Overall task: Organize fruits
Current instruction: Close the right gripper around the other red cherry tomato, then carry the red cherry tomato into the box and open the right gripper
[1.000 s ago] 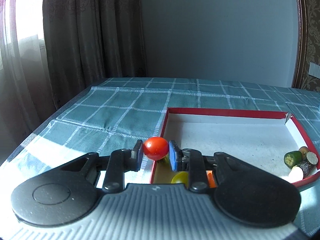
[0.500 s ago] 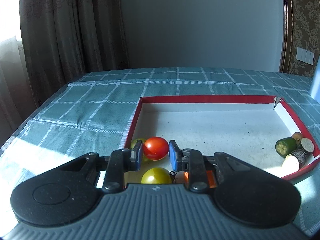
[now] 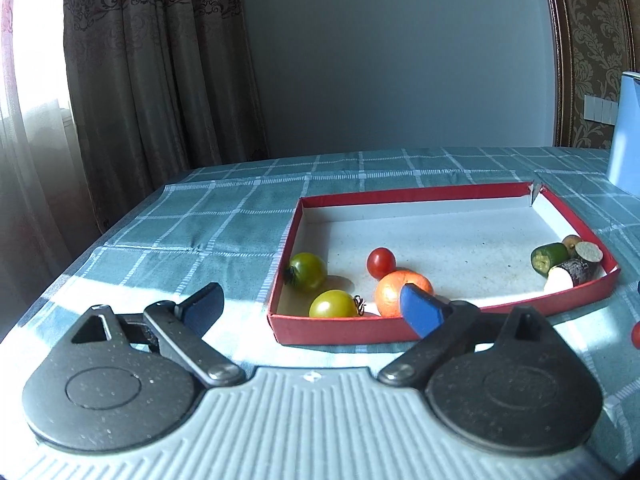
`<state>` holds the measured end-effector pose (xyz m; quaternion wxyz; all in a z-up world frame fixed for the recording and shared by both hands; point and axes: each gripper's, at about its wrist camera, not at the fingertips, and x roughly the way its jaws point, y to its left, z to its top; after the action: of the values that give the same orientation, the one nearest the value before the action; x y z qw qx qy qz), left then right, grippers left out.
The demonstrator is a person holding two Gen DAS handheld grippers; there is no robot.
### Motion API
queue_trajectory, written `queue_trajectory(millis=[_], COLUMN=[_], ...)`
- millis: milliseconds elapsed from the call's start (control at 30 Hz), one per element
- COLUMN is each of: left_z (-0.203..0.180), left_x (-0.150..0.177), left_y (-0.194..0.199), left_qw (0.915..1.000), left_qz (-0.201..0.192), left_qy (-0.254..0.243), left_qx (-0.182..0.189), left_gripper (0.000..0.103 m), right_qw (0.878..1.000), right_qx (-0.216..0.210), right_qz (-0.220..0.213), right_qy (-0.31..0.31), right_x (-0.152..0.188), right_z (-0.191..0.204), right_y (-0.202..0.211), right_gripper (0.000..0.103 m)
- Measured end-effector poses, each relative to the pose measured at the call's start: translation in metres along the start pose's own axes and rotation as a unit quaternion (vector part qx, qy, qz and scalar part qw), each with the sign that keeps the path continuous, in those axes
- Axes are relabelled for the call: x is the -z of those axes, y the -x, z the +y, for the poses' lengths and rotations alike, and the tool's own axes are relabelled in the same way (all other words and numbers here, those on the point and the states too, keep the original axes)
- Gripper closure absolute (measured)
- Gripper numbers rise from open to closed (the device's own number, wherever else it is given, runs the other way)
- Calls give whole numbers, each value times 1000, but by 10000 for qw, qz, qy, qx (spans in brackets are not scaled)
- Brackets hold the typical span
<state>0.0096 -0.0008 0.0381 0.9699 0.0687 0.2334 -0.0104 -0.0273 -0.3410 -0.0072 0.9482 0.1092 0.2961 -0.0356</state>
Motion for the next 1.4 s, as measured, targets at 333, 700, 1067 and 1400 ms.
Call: queue_trajectory(millis=[333, 700, 1067, 1400], left_z=[19, 30, 34, 34], left_x=[33, 36, 36, 36], left_y=[-5, -13, -13, -13], left_qw=[9981, 9951, 9944, 9942], left_qz=[455, 727, 720, 728], left_qy=[337, 649, 762, 782], left_qx=[-222, -162, -146, -116], left_gripper=[0, 0, 0, 0], right_qw=[9918, 9842, 9837, 9845], right_qx=[-544, -545, -758, -847], right_qz=[-105, 323, 358, 247], right_qy=[1151, 1656, 1590, 1514], right_x=[19, 24, 27, 25], right_z=[46, 61, 64, 64], right_y=[24, 12, 17, 22], right_gripper=[19, 51, 80, 80])
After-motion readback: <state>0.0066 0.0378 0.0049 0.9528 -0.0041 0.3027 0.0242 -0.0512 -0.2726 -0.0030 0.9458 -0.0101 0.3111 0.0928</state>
